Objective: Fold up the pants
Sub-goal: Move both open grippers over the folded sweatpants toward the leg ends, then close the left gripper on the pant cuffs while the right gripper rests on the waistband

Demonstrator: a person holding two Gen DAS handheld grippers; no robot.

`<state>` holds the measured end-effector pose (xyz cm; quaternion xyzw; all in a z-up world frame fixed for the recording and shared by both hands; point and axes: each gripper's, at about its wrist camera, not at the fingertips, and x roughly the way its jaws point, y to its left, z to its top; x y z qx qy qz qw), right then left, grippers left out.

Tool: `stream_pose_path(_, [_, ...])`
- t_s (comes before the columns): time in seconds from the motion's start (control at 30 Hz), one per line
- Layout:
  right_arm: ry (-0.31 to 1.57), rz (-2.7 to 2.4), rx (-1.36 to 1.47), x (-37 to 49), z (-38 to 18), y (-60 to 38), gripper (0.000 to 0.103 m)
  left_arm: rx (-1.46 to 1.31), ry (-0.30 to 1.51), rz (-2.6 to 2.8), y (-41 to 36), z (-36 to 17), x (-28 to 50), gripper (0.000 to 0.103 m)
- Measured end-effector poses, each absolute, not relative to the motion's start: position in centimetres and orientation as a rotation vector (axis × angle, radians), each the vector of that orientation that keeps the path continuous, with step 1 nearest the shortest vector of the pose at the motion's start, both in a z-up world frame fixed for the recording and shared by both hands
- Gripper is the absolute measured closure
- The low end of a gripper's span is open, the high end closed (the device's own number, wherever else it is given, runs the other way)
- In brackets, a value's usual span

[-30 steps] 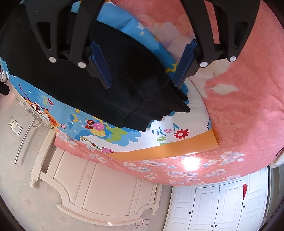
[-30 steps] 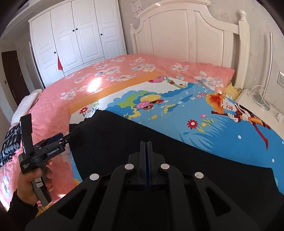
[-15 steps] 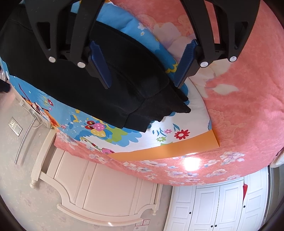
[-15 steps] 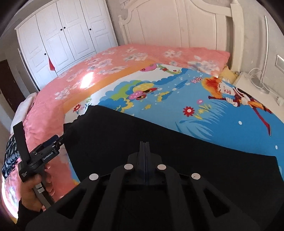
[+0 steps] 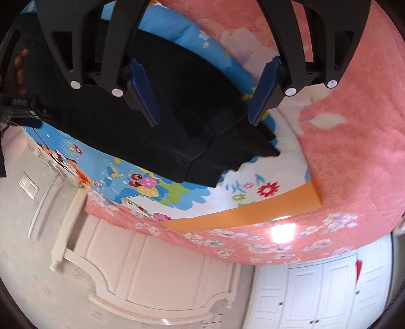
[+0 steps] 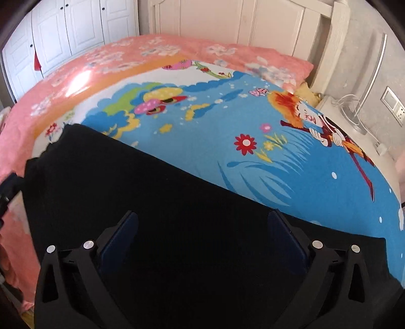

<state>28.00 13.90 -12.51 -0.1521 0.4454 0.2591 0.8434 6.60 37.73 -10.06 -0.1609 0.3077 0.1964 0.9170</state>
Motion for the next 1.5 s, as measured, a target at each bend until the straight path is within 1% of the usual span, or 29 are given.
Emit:
stream_pose_path(0.07, [0.968,0.530,-0.341,28.1,-13.4,14.2,0.004,-0.230,0.647,0.341,37.0,-9.2,8.2,0.037])
stream_pose_path(0.13, [0.932,0.519,-0.366,27.5,-13.8,14.3,0.004,-0.160,0.678,0.294,37.1,-8.9,10.3,0.050])
stream_pose_path(0.17, [0.923,0.514,-0.367,27.4,-13.8,14.3,0.004,-0.148,0.699,0.292,37.4,-8.9,11.4,0.055])
stream_pose_path(0.2, [0.924,0.511,-0.364,27.2,-13.7,14.3,0.004,-0.131,0.728,0.278,38.2,-9.1,13.1,0.064])
stream_pose_path(0.23, [0.925,0.509,-0.362,27.3,-13.7,14.3,0.004,-0.137,0.761,0.267,39.0,-9.5,14.4,0.071])
stream_pose_path(0.3, [0.925,0.508,-0.362,27.2,-13.7,14.4,0.004,-0.161,0.894,0.234,41.0,-11.4,17.7,0.074])
stream_pose_path(0.37, [0.923,0.507,-0.362,27.1,-13.6,14.3,0.004,-0.144,0.948,0.238,42.5,-12.8,19.8,0.063])
stream_pose_path(0.4, [0.923,0.507,-0.362,27.0,-13.6,14.4,0.004,-0.143,0.952,0.253,43.1,-12.9,20.3,0.050])
stream_pose_path(0.43, [0.924,0.506,-0.365,27.0,-13.6,14.4,0.004,-0.150,0.950,0.277,43.7,-12.7,20.6,0.047])
stream_pose_path(0.47, [0.924,0.505,-0.365,27.0,-13.5,14.4,0.004,-0.172,0.937,0.284,44.0,-12.2,20.4,0.048])
stream_pose_path(0.53, [0.913,0.510,-0.355,26.8,-13.0,14.5,0.004,-0.205,0.862,0.285,43.9,-10.7,19.0,0.060])
stream_pose_path(0.57, [0.902,0.546,-0.332,26.4,-12.6,14.5,0.004,-0.221,0.833,0.288,43.9,-10.0,18.0,0.060])
stream_pose_path(0.63, [0.881,0.602,-0.329,25.9,-12.1,15.3,0.008,-0.320,0.772,0.318,44.6,-9.3,14.8,0.060])
stream_pose_path(0.67, [0.860,0.626,-0.351,25.5,-12.0,15.8,0.024,-0.382,0.754,0.343,45.4,-9.4,13.2,0.060])
stream_pose_path(0.7, [0.860,0.638,-0.372,25.5,-12.1,16.2,0.051,-0.432,0.741,0.360,45.9,-9.5,11.8,0.060])
stream_pose_path(0.73, [0.880,0.638,-0.392,25.8,-12.5,16.6,0.064,-0.486,0.726,0.379,46.5,-9.8,10.2,0.060])
stream_pose_path(0.77, [0.888,0.626,-0.400,26.0,-12.7,16.8,0.089,-0.554,0.705,0.393,47.3,-10.2,8.2,0.060])
stream_pose_path(0.8, [0.877,0.614,-0.416,26.2,-12.8,16.9,0.095,-0.603,0.689,0.395,47.7,-10.6,6.7,0.060])
stream_pose_path(0.87, [0.879,0.628,-0.427,26.6,-12.8,16.8,0.097,-0.717,0.654,0.387,48.8,-11.6,3.4,0.060])
stream_pose_path(1.0, [0.858,0.639,-0.438,26.7,-13.1,16.7,0.098,-0.796,0.622,0.363,49.5,-12.7,-0.2,0.060])
stream_pose_path(1.1, [0.885,0.611,-0.370,26.8,-12.3,16.4,0.098,-0.785,0.602,0.343,49.1,-12.5,-0.4,0.060])
stream_pose_path(1.17, [0.782,0.615,-0.326,25.2,-10.0,16.2,0.098,-0.799,0.595,0.328,48.8,-12.4,0.2,0.060])
stream_pose_path(1.23, [0.637,0.597,-0.247,22.9,-6.4,15.1,0.097,-0.796,0.584,0.312,48.2,-12.2,0.4,0.060])
stream_pose_path(1.27, [0.596,0.594,-0.205,22.5,-5.5,14.7,0.095,-0.789,0.582,0.307,48.0,-12.2,0.6,0.060])
stream_pose_path(1.3, [0.578,0.637,-0.192,22.6,-5.5,15.0,0.067,-0.781,0.583,0.304,47.8,-12.3,0.7,0.060])
stream_pose_path(1.33, [0.625,0.657,-0.211,23.3,-6.1,15.7,0.024,-0.783,0.586,0.302,47.7,-12.5,0.8,0.060])
stream_pose_path(1.37, [0.733,0.700,-0.213,24.5,-7.2,16.5,0.020,-0.790,0.584,0.297,47.7,-12.7,1.0,0.059])
stream_pose_path(1.43, [0.748,0.717,-0.078,25.1,-6.3,15.4,0.020,-0.801,0.582,0.280,47.5,-12.8,1.3,0.058])
stream_pose_path(1.5, [0.696,0.722,-0.005,24.3,-4.1,14.7,0.004,-0.800,0.576,0.272,47.3,-12.5,1.6,0.058])
